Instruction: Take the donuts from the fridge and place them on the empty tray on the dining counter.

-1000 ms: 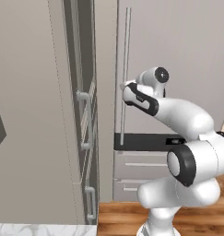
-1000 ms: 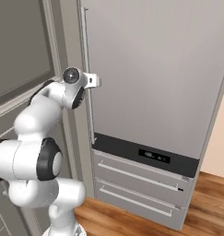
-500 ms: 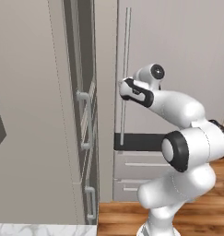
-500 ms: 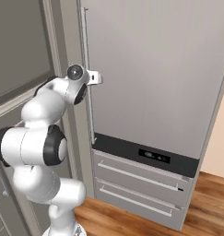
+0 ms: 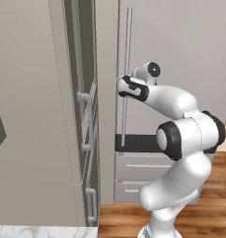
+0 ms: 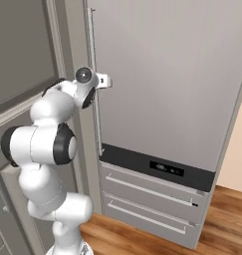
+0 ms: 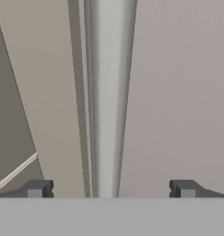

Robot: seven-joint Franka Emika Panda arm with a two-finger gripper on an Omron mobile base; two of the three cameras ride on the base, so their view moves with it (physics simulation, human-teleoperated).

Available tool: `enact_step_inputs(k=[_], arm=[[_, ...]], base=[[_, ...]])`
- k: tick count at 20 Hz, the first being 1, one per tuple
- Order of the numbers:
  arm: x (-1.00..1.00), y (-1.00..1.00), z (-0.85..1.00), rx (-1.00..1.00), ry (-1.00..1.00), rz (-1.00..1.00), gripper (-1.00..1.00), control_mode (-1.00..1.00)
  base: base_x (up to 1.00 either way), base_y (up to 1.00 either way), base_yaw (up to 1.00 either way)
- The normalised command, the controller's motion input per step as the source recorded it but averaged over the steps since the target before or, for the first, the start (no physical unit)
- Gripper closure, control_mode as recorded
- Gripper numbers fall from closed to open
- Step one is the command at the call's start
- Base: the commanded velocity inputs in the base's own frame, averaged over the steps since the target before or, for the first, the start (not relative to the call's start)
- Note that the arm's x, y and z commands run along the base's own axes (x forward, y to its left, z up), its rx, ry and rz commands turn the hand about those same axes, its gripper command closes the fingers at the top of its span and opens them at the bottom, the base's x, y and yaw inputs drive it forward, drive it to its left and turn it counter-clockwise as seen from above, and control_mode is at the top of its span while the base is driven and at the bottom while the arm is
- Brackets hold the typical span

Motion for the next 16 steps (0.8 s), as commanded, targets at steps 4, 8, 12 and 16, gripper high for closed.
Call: enact_step_inputs(k=[4,8,12,16], arm=[[0.30,0.10,0.00,0.00,0.00,0.00,-1.00,-1.00],[0.34,0.08,-0.03,-0.02,0.00,0.00,-1.00,-1.00],[0.46,0.00,-0.03,0.00,0.00,0.00,-1.00,-1.00],[0.41,0.00,-0.02,0.00,0.00,0.00,-1.00,-1.00]], base=[[0.00,0.00,0.00],[0.00,0.00,0.00],[0.00,0.00,0.00],[0.00,0.00,0.00]])
